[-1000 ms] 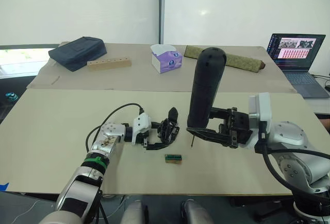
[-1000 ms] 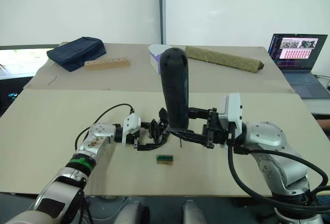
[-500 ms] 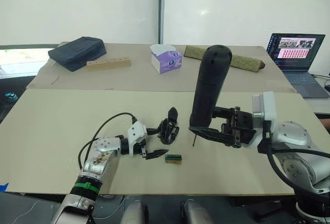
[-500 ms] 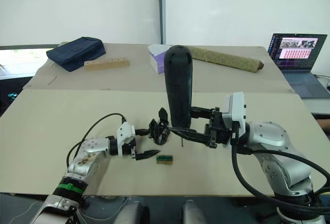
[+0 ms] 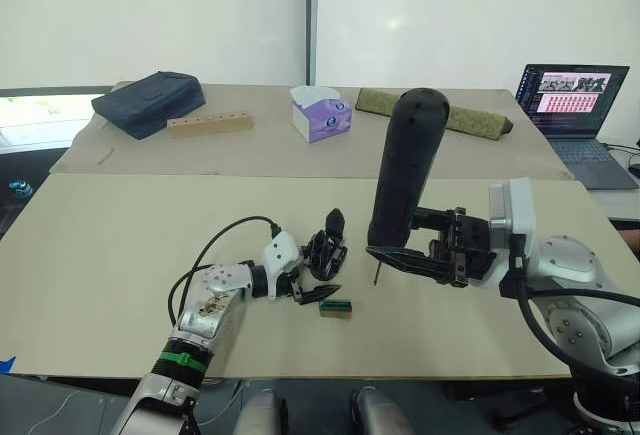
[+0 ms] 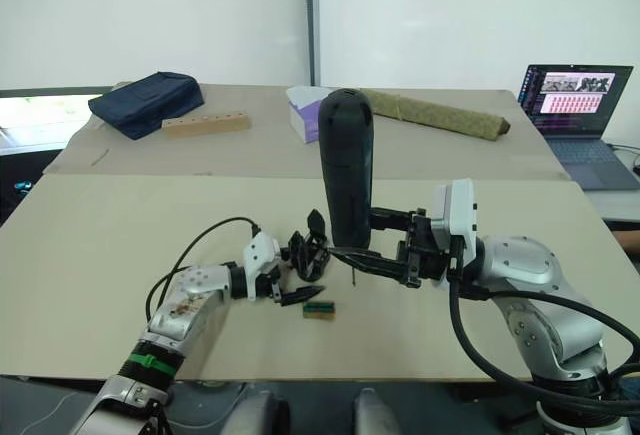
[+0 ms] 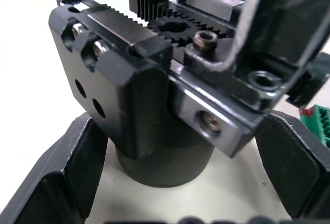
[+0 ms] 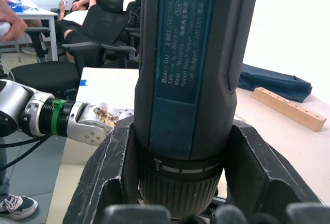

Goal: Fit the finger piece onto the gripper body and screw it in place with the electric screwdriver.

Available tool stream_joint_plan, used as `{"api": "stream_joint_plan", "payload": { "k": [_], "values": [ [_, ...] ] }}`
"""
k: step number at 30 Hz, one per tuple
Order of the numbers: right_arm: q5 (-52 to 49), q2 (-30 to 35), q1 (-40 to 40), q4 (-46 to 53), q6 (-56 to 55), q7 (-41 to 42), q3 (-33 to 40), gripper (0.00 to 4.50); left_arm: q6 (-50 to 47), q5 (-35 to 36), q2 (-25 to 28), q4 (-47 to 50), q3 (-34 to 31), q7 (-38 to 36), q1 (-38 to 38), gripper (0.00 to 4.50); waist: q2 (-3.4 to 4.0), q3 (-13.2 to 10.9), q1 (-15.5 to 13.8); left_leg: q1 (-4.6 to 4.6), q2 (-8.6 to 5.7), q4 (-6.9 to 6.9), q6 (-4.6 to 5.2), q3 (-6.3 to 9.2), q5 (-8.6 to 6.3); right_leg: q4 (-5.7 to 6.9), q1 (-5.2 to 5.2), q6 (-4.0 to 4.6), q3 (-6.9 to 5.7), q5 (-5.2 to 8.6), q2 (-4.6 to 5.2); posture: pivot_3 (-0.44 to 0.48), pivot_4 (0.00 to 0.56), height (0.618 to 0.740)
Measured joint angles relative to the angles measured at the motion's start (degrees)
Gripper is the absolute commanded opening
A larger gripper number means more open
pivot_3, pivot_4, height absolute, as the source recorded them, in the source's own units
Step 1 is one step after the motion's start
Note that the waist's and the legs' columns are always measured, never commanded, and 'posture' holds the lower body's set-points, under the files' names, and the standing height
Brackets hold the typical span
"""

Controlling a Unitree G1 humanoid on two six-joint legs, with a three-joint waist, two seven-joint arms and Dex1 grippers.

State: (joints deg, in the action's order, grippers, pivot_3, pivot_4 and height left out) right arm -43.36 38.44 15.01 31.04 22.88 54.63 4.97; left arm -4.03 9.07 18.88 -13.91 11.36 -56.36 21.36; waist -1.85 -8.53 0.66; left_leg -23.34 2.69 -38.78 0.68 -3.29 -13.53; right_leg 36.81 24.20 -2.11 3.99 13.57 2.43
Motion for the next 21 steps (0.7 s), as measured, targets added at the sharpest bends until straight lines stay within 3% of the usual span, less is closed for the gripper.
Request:
{"api": "stream_joint_plan", "payload": {
  "k": [14,17,20,21],
  "values": [
    [0.6,-0.01,-0.57,-0.01,-0.38,0.32,0.0,1.92,2.9,0.18,1.19,-1.81,-0.09,-0.98,0.2,4.42,0.0,0.0,0.22,0.04,0.02,0.02,0.0,-0.01,0.0,0.02,0.0,0.0,0.01,0.0,-0.02,0.0,0.15,0.74],
    [0.66,-0.01,-0.58,-0.01,-0.39,0.41,0.01,1.92,2.77,0.15,1.2,-1.81,-0.09,-0.91,0.18,3.65,0.0,0.0,0.22,0.04,0.02,0.02,0.0,-0.01,0.0,0.02,0.0,0.0,0.01,0.0,-0.02,0.0,0.15,0.74],
    [0.65,-0.01,-0.57,-0.01,-0.39,0.44,0.02,1.92,2.75,0.2,1.3,-1.77,-0.17,-0.7,0.0,2.28,0.01,0.0,0.25,0.06,0.03,0.02,0.0,-0.01,0.0,0.02,-0.01,0.01,0.01,0.0,-0.03,0.0,0.15,0.74],
    [0.61,-0.01,-0.51,-0.01,-0.39,0.41,0.03,1.92,2.81,0.2,1.38,-1.77,-0.18,-0.69,-0.04,2.29,0.01,0.0,0.28,0.06,0.03,0.02,0.0,-0.01,0.0,0.02,-0.01,0.01,0.01,0.0,-0.03,0.0,0.15,0.74]
  ]
}}
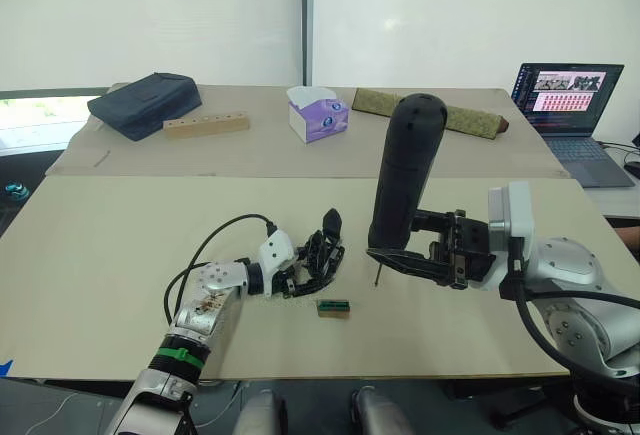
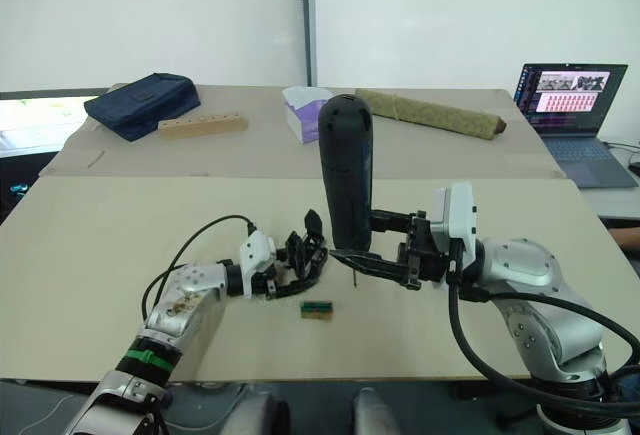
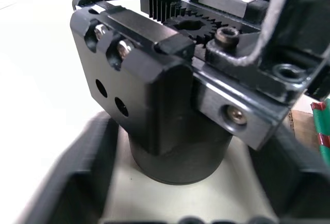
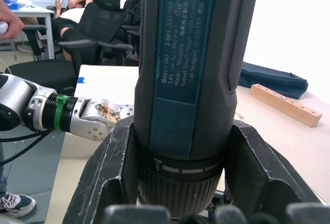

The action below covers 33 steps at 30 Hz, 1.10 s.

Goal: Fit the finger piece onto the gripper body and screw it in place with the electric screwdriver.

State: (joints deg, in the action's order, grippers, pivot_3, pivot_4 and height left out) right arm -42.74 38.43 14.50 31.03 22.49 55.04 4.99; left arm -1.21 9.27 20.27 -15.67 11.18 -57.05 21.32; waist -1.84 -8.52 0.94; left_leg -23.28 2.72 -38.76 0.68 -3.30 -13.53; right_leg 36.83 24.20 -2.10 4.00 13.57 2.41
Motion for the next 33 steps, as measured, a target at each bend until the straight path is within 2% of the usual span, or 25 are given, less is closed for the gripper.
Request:
{"api": "stream_joint_plan", "payload": {
  "k": [3,10,20,24,33],
  "values": [
    [-0.92,0.0,2.0,0.01,0.44,-0.43,0.02,1.92,0.27,0.0,0.26,-0.04,-0.03,-0.06,-0.07,2.29,0.0,0.0,0.22,0.02,0.01,0.0,0.0,-0.01,0.0,0.02,0.0,0.0,0.02,0.0,-0.01,0.0,0.15,0.74],
    [-8.66,-1.26,12.68,0.78,6.67,-5.72,0.03,1.92,1.63,-0.07,0.39,-0.46,0.23,-0.43,-0.01,2.29,0.0,0.0,0.18,0.01,0.03,0.03,0.0,0.01,0.0,0.03,0.02,0.02,0.0,0.0,-0.02,0.0,0.15,0.74],
    [-16.81,-5.73,24.06,-0.52,13.92,-11.15,-2.05,1.92,1.52,-0.08,0.34,-0.9,0.41,-0.7,0.45,2.29,0.01,0.0,0.07,-0.01,0.03,0.02,0.0,0.02,0.0,0.04,0.02,0.03,0.0,-0.01,0.0,0.0,0.15,0.74],
    [-15.35,-8.09,27.6,-2.81,14.18,-12.01,-3.55,1.92,1.44,-0.07,0.32,-0.88,0.41,-0.66,0.44,2.29,0.02,0.01,0.08,-0.01,0.03,0.02,0.0,0.01,0.0,0.05,0.03,0.03,0.0,-0.01,0.0,0.0,0.15,0.74],
    [-6.89,-12.23,30.03,-8.03,14.16,-11.5,-9.11,1.92,1.28,-0.09,0.17,-0.79,0.55,-0.6,0.49,2.29,0.03,0.02,-0.05,-0.03,0.02,0.01,0.0,0.01,0.0,0.05,0.04,0.03,-0.03,-0.01,0.01,0.0,0.15,0.74]
  ]
}}
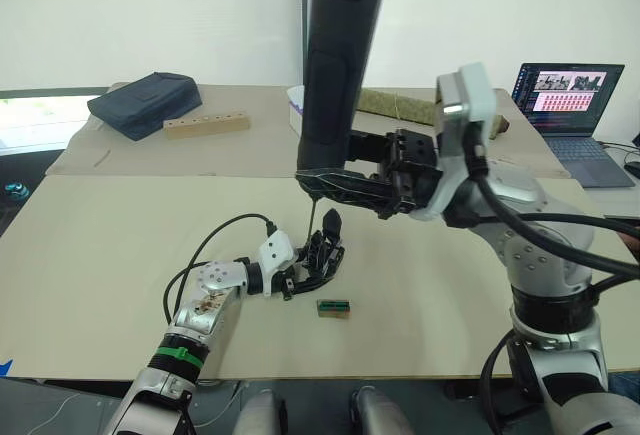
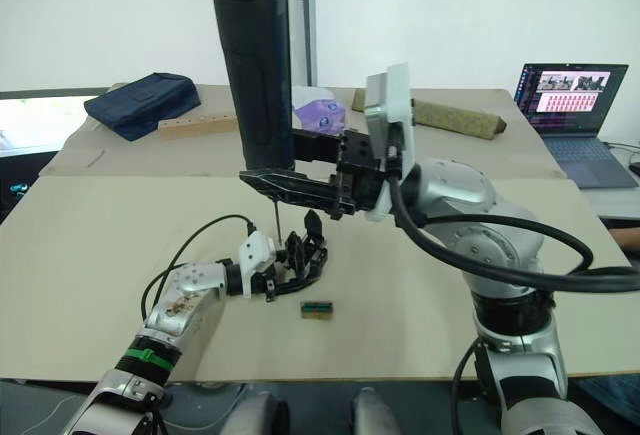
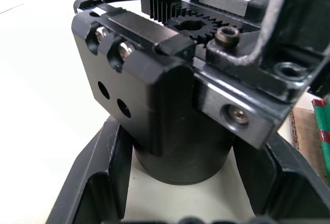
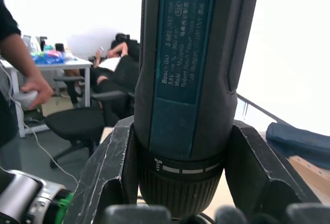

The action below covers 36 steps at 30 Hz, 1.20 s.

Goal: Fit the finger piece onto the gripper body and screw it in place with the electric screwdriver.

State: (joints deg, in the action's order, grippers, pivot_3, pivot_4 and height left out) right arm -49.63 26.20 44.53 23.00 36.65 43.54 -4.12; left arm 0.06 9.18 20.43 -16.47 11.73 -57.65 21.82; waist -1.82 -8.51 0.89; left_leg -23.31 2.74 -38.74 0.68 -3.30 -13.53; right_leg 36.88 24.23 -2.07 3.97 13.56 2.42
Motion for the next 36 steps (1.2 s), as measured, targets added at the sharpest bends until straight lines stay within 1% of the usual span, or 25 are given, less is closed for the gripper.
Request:
{"api": "stream_joint_plan", "payload": {
  "k": [8,18,36],
  "values": [
    [5.65,-1.97,0.18,-2.88,-0.03,1.64,-2.49,1.92,-0.25,0.01,0.12,0.6,-0.04,0.36,-0.35,2.29,0.0,0.0,0.03,-0.01,0.0,0.0,0.0,0.0,0.0,0.01,0.02,0.0,0.0,0.0,0.0,0.0,0.15,0.74],
    [8.85,-4.19,0.18,-3.4,-0.03,2.68,-3.64,1.92,-0.74,0.04,0.12,0.93,-0.04,0.67,-0.46,2.29,0.0,0.0,0.05,-0.01,0.0,0.0,0.0,-0.01,0.0,0.01,0.02,0.0,0.0,0.0,0.0,0.0,0.15,0.74],
    [13.35,-5.15,-0.66,-4.02,-0.03,4.34,-4.45,1.92,-2.02,0.05,0.19,1.92,-0.13,0.67,-0.66,2.29,0.0,0.0,0.09,-0.03,0.0,0.01,0.0,-0.01,0.0,0.0,0.04,0.0,-0.01,0.0,0.0,0.0,0.15,0.74]
  ]
}}
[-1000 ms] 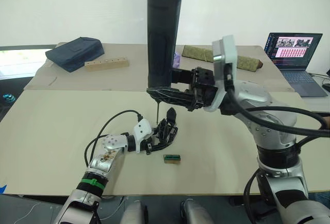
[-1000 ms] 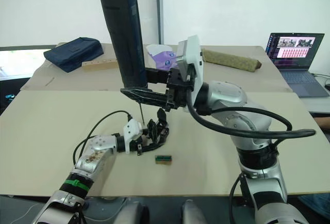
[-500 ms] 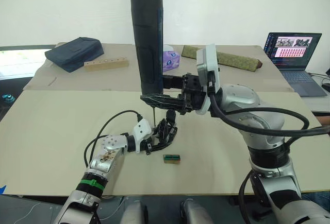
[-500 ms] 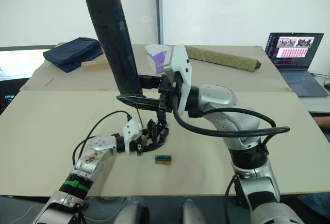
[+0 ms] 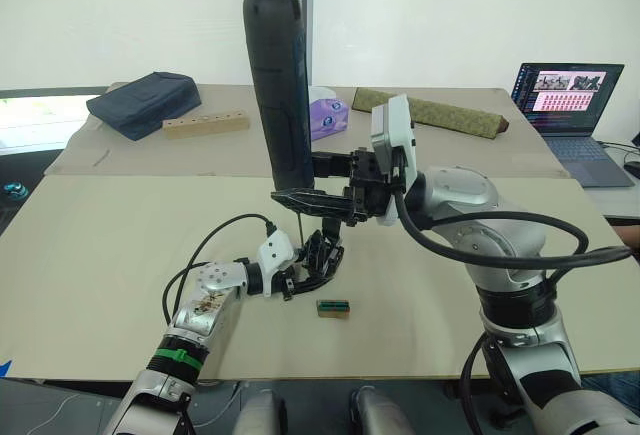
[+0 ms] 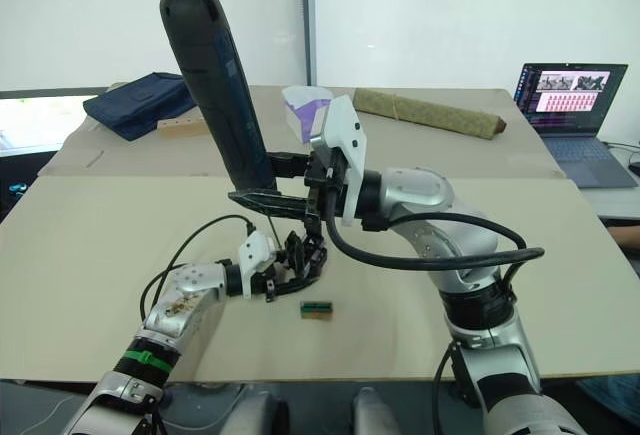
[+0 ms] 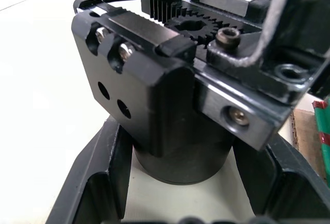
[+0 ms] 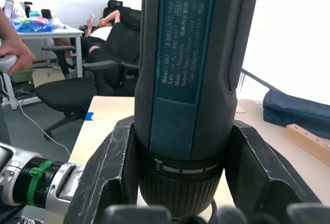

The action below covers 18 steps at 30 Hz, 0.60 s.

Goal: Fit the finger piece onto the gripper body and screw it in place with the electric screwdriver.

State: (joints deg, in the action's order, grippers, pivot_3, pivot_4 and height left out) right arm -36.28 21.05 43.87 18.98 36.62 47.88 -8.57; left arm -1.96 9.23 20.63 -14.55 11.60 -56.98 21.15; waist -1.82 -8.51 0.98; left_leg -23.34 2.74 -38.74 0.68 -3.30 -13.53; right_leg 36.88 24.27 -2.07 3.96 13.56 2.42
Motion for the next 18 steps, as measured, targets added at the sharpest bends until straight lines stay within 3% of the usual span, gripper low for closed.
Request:
{"api": "stream_joint_plan", "payload": {
  "k": [18],
  "values": [
    [2.38,-0.43,-3.37,-1.71,-0.6,1.94,-1.89,1.92,-0.97,0.01,0.09,0.9,-0.22,0.01,-0.4,2.29,0.0,0.0,0.09,-0.01,0.0,0.01,0.0,0.0,0.0,-0.02,0.01,0.0,0.0,0.0,0.0,0.0,0.15,0.74]
  ]
}}
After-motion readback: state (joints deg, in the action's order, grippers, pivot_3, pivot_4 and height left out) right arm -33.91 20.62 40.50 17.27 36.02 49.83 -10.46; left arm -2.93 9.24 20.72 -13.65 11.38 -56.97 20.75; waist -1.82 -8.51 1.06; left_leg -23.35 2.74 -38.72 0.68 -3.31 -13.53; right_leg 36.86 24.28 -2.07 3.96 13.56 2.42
